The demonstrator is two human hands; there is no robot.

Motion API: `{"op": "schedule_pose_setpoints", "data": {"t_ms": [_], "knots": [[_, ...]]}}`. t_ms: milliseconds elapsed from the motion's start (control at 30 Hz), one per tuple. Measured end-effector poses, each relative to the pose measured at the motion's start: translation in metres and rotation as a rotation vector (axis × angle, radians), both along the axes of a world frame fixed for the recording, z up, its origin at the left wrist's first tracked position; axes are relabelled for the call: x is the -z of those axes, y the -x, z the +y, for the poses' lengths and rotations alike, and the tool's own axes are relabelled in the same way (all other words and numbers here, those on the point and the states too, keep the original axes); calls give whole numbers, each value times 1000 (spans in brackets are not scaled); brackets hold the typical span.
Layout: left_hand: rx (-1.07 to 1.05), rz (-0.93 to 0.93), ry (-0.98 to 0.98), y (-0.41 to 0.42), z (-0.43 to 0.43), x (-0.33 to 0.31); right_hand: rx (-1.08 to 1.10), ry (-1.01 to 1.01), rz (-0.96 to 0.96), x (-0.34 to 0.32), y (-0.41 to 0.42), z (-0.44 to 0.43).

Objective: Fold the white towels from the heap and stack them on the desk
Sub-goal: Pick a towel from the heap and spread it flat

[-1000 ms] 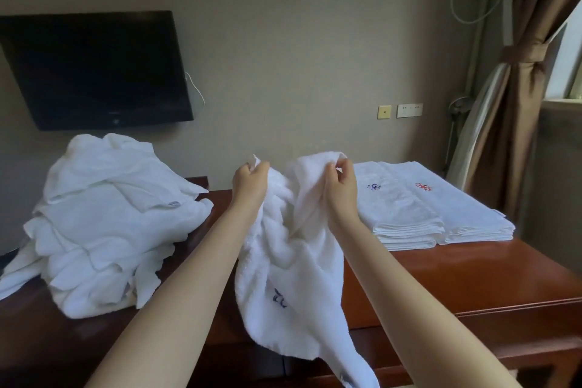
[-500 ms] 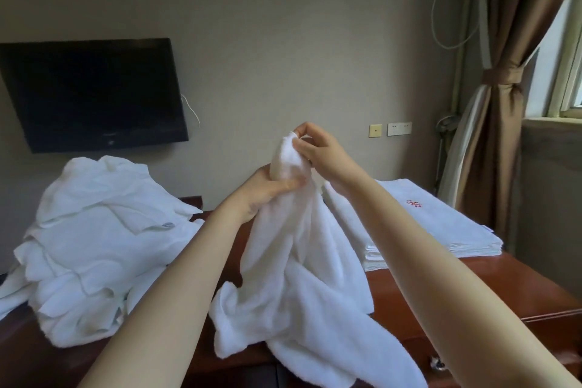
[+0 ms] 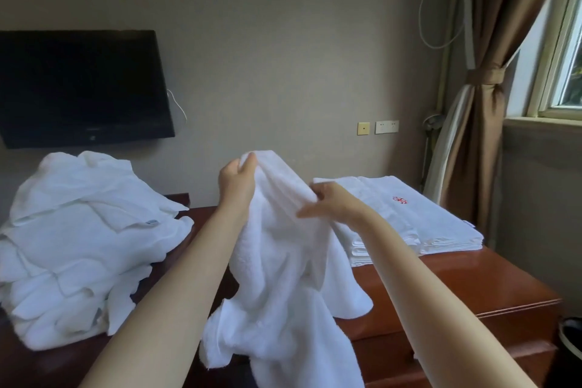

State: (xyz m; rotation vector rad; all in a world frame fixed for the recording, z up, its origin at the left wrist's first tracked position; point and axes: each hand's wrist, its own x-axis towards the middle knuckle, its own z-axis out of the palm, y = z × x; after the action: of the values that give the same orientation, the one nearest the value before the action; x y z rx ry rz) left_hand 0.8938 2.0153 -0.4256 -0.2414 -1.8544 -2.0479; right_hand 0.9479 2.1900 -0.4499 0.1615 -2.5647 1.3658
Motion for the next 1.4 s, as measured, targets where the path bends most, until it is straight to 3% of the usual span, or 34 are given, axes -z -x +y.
{"op": "schedule_pose_setpoints", "data": {"t_ms": [100,167,333,433,567,667,833,1000,1200,1400], "knots": [[-101,-10,7,7,-2,9,136,-249,-43,26,5,11],[-147,-13,30,8,-1,16,200,-295,-17,38,7,21],[-187,-34,20,14,-2,29,480,263,350,28,6,35],[-37,-156,78,14,-8,35,495,185,390,14,9,35],[223,-316,129,18,-12,51,296,-26,276,22,19,26],[-13,-232,268,32,-12,62,230,-124,183,39,35,20],[-327,-139,250,68,-37,56,293,-470,-27,59,67,29],[-463,9,387,109,-52,50,538,-824,116,52,115,25],[-657,41,656,164,-61,50,668,-760,178,24,185,11],[-649,-77,925,227,-55,72,691,-613,125,28,249,13]]}}
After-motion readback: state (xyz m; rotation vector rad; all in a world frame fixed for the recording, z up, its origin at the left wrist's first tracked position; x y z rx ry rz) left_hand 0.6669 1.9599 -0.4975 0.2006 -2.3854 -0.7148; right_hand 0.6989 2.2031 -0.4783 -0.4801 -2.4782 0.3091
